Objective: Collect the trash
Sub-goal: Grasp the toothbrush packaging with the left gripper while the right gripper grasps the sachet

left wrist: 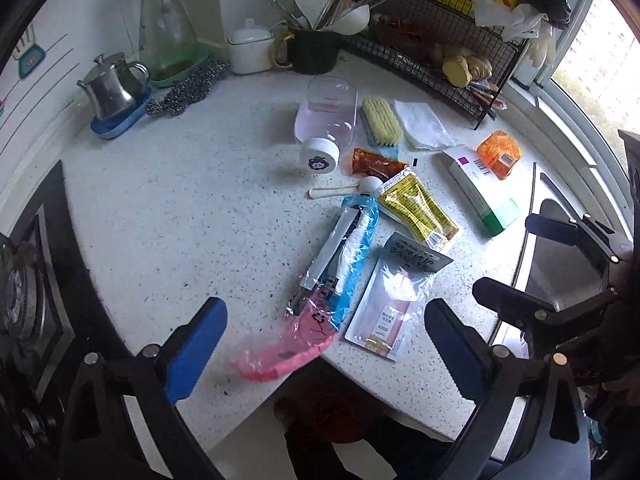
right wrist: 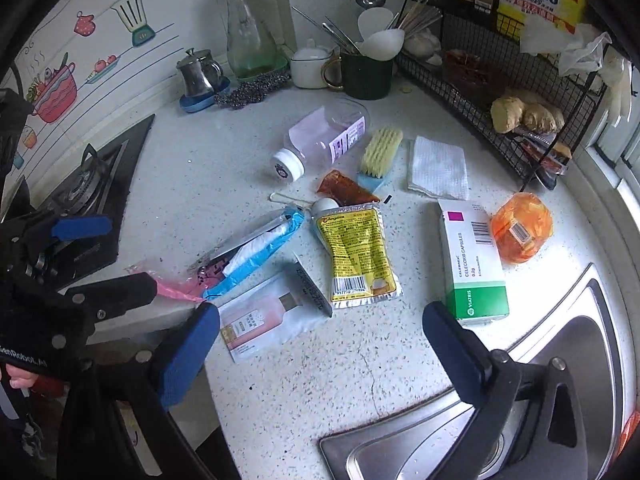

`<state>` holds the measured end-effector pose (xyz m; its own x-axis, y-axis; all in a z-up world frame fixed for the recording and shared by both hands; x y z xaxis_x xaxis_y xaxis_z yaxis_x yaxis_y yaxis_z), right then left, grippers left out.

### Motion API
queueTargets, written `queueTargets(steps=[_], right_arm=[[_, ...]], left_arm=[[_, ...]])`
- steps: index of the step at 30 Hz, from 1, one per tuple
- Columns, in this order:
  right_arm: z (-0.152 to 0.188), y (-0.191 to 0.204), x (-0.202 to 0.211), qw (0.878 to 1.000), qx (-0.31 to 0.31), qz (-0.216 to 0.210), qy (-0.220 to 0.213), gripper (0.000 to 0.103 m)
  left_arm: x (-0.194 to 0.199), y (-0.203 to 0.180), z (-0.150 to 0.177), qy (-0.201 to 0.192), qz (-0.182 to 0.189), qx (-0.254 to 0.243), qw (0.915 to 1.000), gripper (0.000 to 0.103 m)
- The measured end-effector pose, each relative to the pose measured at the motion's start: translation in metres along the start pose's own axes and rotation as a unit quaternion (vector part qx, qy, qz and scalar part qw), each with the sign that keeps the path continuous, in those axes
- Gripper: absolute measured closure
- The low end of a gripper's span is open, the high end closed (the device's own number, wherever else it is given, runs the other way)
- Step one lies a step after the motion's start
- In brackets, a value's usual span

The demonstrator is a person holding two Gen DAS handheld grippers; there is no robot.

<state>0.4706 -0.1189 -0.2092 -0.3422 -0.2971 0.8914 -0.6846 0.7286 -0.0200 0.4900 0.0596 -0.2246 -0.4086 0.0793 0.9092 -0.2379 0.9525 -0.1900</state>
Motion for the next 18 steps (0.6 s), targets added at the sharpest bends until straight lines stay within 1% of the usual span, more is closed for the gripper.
queueTargets(steps=[2,4,5,8,11,13,14,15,16,18], right_arm=[[0.000,-0.004,-0.010,1.000,-0.012,0.004,0.009,0.002],[0.001,-0.007,-0.018,1.000,-0.022,0.007,0.016,0.005],[0.002,-0.009,-0.023,0.999,-0.025,0.009,0.021,0.006],[0.004,-0.014,-0.033,0.999,-0.039,0.011,0.030,0.010],[0.007,-0.016,-0.041,0.998,-0.046,0.014,0.038,0.012],[0.009,-0.017,-0.044,0.998,-0.049,0.017,0.043,0.012],[0.010,-0.017,-0.045,0.997,-0.051,0.019,0.045,0.012],[0.011,-0.017,-0.046,0.997,-0.053,0.019,0.046,0.012],[0.013,-0.018,-0.046,0.997,-0.056,0.020,0.048,0.012],[0.015,-0.018,-0.048,0.996,-0.061,0.022,0.053,0.012]], left_arm=[[-0.015,-0.001,-0.002,0.019,0.013,-0.020,0.9995,0.004],[-0.030,-0.003,-0.002,0.035,0.015,-0.046,0.9982,0.004],[-0.037,-0.004,-0.003,0.040,0.014,-0.058,0.9974,0.006],[-0.055,-0.007,-0.004,0.059,0.025,-0.077,0.9950,0.014],[-0.074,-0.006,-0.003,0.074,0.025,-0.094,0.9926,0.019],[-0.084,-0.006,0.000,0.088,0.026,-0.106,0.9901,0.023],[-0.089,-0.007,0.003,0.097,0.026,-0.114,0.9883,0.027],[-0.093,-0.007,0.003,0.100,0.023,-0.118,0.9876,0.034],[-0.096,-0.007,0.004,0.103,0.022,-0.120,0.9872,0.039],[-0.097,-0.008,0.002,0.096,0.026,-0.124,0.9873,0.042]])
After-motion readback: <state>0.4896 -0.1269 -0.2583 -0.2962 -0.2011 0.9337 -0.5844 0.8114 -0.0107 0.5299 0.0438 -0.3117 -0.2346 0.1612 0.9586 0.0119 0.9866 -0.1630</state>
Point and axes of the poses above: each gripper's, at about its wrist camera, not at the fingertips, and x roughly against the way its jaws point, y to its left, z to its underside, the point moved 9 cm from there along -x, roughly the way its jaws point, and after that the axes turned 12 degrees about x, right-handed, at the moved point
